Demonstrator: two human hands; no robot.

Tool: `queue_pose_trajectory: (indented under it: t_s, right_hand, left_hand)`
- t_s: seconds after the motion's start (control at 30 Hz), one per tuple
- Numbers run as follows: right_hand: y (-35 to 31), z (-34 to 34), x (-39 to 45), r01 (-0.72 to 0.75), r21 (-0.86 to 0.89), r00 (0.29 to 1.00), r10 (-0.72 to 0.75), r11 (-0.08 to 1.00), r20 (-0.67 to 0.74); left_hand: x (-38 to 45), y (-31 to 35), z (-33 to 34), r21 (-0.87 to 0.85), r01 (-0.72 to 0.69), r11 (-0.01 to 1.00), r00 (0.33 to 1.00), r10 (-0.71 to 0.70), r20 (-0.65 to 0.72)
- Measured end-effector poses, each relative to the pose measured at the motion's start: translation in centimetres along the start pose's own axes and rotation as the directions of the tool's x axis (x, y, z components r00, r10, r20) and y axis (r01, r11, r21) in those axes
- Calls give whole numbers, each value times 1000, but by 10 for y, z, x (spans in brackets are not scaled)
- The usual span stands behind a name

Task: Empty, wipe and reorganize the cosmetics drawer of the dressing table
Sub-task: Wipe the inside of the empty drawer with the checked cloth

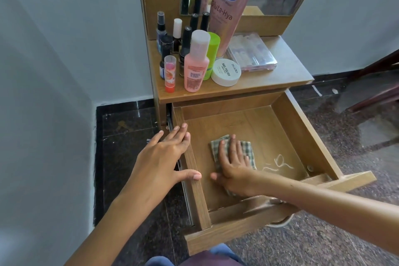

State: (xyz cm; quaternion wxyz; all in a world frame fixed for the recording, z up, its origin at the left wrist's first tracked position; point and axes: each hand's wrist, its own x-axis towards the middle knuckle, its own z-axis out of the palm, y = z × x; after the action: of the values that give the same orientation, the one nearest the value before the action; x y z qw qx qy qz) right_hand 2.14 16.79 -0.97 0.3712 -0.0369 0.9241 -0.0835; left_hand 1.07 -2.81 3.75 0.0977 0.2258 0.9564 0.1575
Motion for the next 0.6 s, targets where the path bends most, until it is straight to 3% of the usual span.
queue_pose_trajectory:
  t_s: [0.2,0.3,0.37,0.47,0.6]
  right_hand:
    - [45,-22,-7,191,-52,977,-185,980,106]
    - [78,-39,-6,237,101,964,-247,966,104]
    - [95,-51,-6,319,200,945,-327,926,7]
    - [115,-63,-12,449,8,882,-442,893,-167]
    - [132,-55,-14,550,-246,806,-584,798,-94]
  left_hand:
    - [-1,2,0,13,6,1000,1000,-6,0]
    - [0,1,0,12,13,1000,1000,-13,13]
    - [-1,0,0,14,11,1000,1000,-12,20]
    - [0,0,0,11,12,1000,1000,-13,23]
    - [0,0,0,11,12,1000,1000,-13,18]
